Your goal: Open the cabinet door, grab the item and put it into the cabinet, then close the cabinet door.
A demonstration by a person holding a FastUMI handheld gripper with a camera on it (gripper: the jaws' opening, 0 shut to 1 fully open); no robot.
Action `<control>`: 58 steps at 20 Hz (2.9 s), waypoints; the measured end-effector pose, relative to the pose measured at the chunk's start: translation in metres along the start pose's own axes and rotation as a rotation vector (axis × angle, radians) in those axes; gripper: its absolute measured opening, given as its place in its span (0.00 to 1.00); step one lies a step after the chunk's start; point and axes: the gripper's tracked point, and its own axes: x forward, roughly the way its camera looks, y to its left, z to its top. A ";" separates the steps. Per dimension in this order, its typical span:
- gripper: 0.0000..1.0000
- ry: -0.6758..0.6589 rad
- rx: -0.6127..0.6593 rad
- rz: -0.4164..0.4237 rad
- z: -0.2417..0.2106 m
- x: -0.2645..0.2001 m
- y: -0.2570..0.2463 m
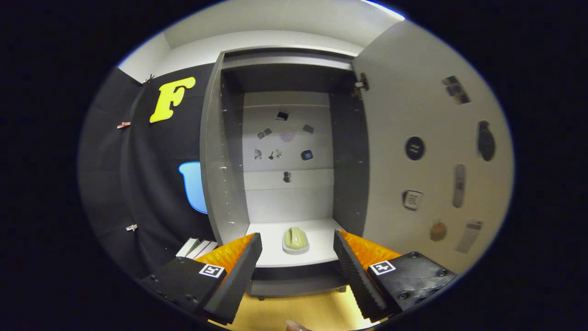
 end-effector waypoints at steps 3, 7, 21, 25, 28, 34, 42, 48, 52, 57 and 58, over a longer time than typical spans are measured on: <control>0.98 0.042 -0.027 -0.031 -0.011 -0.040 -0.019; 0.98 0.017 -0.007 -0.013 0.003 -0.090 -0.045; 0.99 -0.084 0.031 0.073 0.041 -0.202 -0.220; 0.99 -0.072 0.080 0.012 0.033 -0.190 -0.269; 0.98 -0.090 0.088 0.007 0.034 -0.174 -0.286; 0.98 -0.026 0.078 0.042 0.016 -0.152 -0.289; 0.96 -0.016 0.023 0.095 0.009 -0.146 -0.243; 0.96 -0.022 0.020 0.078 0.006 -0.147 -0.205; 0.96 -0.025 0.018 0.059 0.002 -0.147 -0.169; 0.96 -0.009 0.010 0.095 -0.005 -0.133 -0.090; 0.96 -0.018 0.004 0.110 -0.003 -0.131 -0.072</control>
